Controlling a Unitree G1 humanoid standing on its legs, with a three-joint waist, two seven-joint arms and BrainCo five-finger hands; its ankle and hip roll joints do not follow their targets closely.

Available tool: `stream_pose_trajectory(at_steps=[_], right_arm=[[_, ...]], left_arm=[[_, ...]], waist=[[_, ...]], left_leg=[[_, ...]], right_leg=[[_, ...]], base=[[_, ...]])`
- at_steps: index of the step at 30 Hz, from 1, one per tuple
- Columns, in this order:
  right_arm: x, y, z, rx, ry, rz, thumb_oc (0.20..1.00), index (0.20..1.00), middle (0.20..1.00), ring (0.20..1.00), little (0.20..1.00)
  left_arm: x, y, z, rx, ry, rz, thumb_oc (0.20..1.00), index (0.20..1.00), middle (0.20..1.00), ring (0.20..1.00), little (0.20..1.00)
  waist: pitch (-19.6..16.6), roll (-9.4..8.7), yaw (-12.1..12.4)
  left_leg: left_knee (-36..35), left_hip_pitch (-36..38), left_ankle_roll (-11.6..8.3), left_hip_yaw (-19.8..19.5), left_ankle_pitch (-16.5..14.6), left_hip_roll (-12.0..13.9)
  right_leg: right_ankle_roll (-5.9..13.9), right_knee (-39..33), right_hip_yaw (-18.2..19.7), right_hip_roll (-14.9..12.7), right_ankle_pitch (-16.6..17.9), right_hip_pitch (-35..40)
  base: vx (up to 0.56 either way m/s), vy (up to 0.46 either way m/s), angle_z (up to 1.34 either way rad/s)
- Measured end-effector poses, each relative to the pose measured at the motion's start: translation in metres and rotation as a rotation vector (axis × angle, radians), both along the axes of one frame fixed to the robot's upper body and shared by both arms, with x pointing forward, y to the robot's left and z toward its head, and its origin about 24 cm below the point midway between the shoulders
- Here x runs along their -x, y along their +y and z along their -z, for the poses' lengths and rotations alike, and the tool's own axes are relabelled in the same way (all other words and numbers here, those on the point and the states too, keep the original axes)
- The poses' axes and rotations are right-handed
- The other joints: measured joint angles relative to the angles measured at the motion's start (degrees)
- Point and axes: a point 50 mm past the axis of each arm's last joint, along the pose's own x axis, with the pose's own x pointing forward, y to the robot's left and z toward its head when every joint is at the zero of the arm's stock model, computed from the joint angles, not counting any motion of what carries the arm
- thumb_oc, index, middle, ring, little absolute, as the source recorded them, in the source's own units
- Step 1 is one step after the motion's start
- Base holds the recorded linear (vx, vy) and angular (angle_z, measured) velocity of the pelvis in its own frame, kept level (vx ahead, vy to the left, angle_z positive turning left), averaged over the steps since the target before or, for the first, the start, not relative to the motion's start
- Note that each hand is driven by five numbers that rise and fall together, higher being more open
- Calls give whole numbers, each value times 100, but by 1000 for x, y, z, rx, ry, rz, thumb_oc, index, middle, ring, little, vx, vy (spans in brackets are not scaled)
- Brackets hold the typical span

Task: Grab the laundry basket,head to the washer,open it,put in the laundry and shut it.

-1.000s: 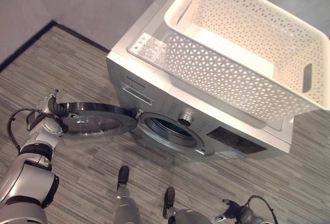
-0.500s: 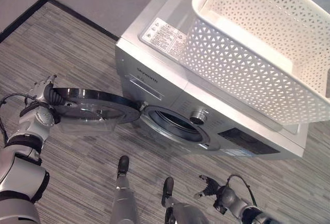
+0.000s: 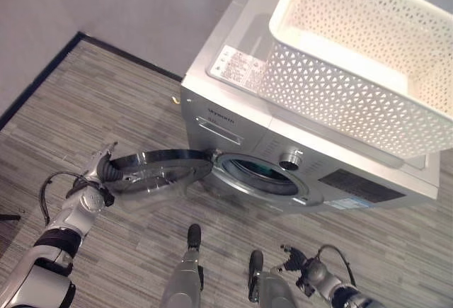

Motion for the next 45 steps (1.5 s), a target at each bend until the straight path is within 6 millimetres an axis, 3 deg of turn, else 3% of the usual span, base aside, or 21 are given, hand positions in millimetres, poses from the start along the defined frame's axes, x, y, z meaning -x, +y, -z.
stream_pose_trajectory(at_steps=[1, 2, 3, 9, 11, 12, 13, 14, 15, 16, 19, 20, 22, 24, 26, 27, 29, 36, 39, 42, 45], right_arm=[[1, -2, 0, 5, 1, 6, 1000, 1000, 1000, 1000, 1000], [0, -6, -1, 13, -7, 25, 1000, 1000, 1000, 1000, 1000], [1, -13, -1, 34, 2, 28, 1000, 1000, 1000, 1000, 1000], [18, -26, 3, 81, 45, 58, 1000, 1000, 1000, 1000, 1000], [31, -40, 5, 131, 76, 85, 1000, 1000, 1000, 1000, 1000], [31, -42, 4, 135, 77, 89, 1000, 1000, 1000, 1000, 1000], [32, -42, 4, 139, 77, 86, 1000, 1000, 1000, 1000, 1000], [33, -42, 5, 141, 79, 90, 1000, 1000, 1000, 1000, 1000], [36, -48, 4, 156, 82, 108, 1000, 1000, 1000, 1000, 1000], [36, -57, 1, 168, 72, 138, 1000, 1000, 1000, 1000, 1000], [57, -78, 0, 214, 107, 199, 1000, 1000, 1000, 1000, 1000], [72, -85, 1, 223, 135, 236, 1000, 1000, 1000, 1000, 1000], [81, -88, 1, 233, 162, 245, 1000, 1000, 1000, 1000, 1000], [91, -93, 1, 240, 174, 290, 1000, 1000, 1000, 1000, 1000], [87, -92, 1, 227, 157, 311, 1000, 1000, 1000, 1000, 1000], [81, -89, 1, 216, 145, 308, 1000, 1000, 1000, 1000, 1000], [56, -84, -3, 187, 69, 307, 1000, 1000, 1000, 1000, 1000], [13, -58, -13, 56, -113, 274, 1000, 1000, 1000, 1000, 1000], [15, -53, -12, 45, -111, 262, 1000, 1000, 1000, 1000, 1000], [17, -49, -11, 35, -109, 250, 1000, 1000, 1000, 1000, 1000], [23, -40, -7, 27, -89, 194, 1000, 1000, 1000, 1000, 1000]], left_arm=[[2, -2, 4, 18, 12, -3, 1000, 1000, 1000, 1000, 1000], [9, -8, 14, 80, 22, -17, 1000, 1000, 1000, 1000, 1000], [9, -21, 23, 135, 36, -10, 1000, 1000, 1000, 1000, 1000], [5, -83, 39, 273, 69, 132, 1000, 1000, 1000, 1000, 1000], [1, -112, 40, 347, 78, 197, 1000, 1000, 1000, 1000, 1000], [-5, -115, 35, 360, 61, 192, 1000, 1000, 1000, 1000, 1000], [-8, -107, 33, 365, 59, 164, 1000, 1000, 1000, 1000, 1000], [-8, -101, 33, 341, 70, 154, 1000, 1000, 1000, 1000, 1000], [-5, -86, 36, 322, 93, 121, 1000, 1000, 1000, 1000, 1000], [-1, -83, 39, 339, 112, 115, 1000, 1000, 1000, 1000, 1000], [6, -84, 42, 383, 120, 111, 1000, 1000, 1000, 1000, 1000], [7, -91, 44, 406, 129, 126, 1000, 1000, 1000, 1000, 1000], [5, -101, 41, 429, 120, 169, 1000, 1000, 1000, 1000, 1000], [-2, -118, 35, 430, 112, 238, 1000, 1000, 1000, 1000, 1000], [-7, -137, 24, 427, 89, 335, 1000, 1000, 1000, 1000, 1000], [-8, -138, 22, 426, 84, 348, 1000, 1000, 1000, 1000, 1000], [-9, -140, 21, 427, 86, 358, 1000, 1000, 1000, 1000, 1000], [-10, -160, 15, 488, 56, 416, 1000, 1000, 1000, 1000, 1000], [-11, -186, 28, 616, 106, 388, 1000, 1000, 1000, 1000, 1000], [-21, -202, 24, 694, 122, 382, 1000, 1000, 1000, 1000, 1000], [-20, -228, 31, 647, 199, 449, 1000, 1000, 1000, 1000, 1000]], waist=[[-15, -23, 37], [-77, -5, 131], [-146, 230, 69], [-336, 528, -111], [-346, 587, -225], [-323, 417, -278], [-310, 267, -378], [-303, 112, -451], [-330, -122, -582], [-329, -102, -687], [-416, 134, -912], [-510, 267, -1027], [-572, 402, -1198], [-602, 489, -1364], [-650, 581, -1469], [-648, 538, -1470], [-694, 466, -1489], [-753, 532, -1517], [-759, 521, -1613], [-833, 479, -1779], [-863, 376, -1986]], left_leg=[[82, -21, -9, 24, -17, -18], [148, -85, -101, 105, -18, -46], [192, -182, -170, -43, 60, 48], [-68, -200, -481, -413, 504, 402], [-55, -415, -788, -417, 982, 486], [-139, -602, -760, -546, 1580, 455], [434, -807, -866, -746, 1308, 317], [1118, -966, -733, -777, 870, 162], [2376, -906, -629, -760, -108, -65], [3016, -806, -588, -891, -450, -168], [3302, -131, -529, -964, -992, -108], [2870, 391, -599, -810, -1237, 64], [1895, 806, -678, -777, -1351, 107], [745, 1199, -635, -368, -1278, 125], [-110, 1425, -390, -444, -1197, 124], [-165, 1402, -336, -460, -1145, 85], [-229, 1424, -288, -398, -1066, -25], [-423, 1518, -289, -412, -893, -78], [-453, 1493, -313, -414, -879, -55], [-452, 1423, -317, -383, -893, -24], [-426, 1415, -336, -136, -856, 42]], right_leg=[[-96, -320, -8, -5, -67, 148], [-142, -1354, 23, 41, -83, 583], [-121, -1994, -28, 254, 194, 888], [-412, -2784, -313, 850, 610, 1294], [-608, -2623, -600, 986, 634, 1159], [-745, -2408, -703, 831, 548, 899], [-896, -2312, -777, 697, 605, 860], [-875, -2345, -792, 555, 640, 889], [-907, -2369, -645, 305, 769, 901], [-840, -2465, -607, 236, 813, 1012], [-767, -2508, -610, 223, 863, 1085], [-707, -2550, -673, 226, 903, 1099], [-661, -2492, -764, 196, 931, 973], [-553, -2483, -929, 138, 1023, 944], [-350, -2290, -1006, 189, 834, 585], [-317, -2515, -889, 205, 941, 601], [-266, -2926, -789, 134, 1557, 775], [-243, -2928, -786, 85, 1607, 794], [-241, -2930, -776, 110, 1604, 769], [-236, -2935, -737, 143, 1595, 667], [-253, -2929, -528, 218, 1657, 522]], base=[[-178, -146, -28], [-260, -212, -6], [-295, -224, -9], [-253, -114, 25], [-305, -72, 60], [-196, -89, 43], [-203, -86, 38], [-59, -28, -6], [20, 12, -12], [40, 24, -22], [23, 59, 1], [-29, 96, 26], [-144, 179, 42], [-101, 157, 57], [-53, 87, 49], [-76, 100, 15], [-93, 113, -5], [-79, 41, 1], [-22, -15, 1], [5, -49, -10], [-24, -47, -41]])
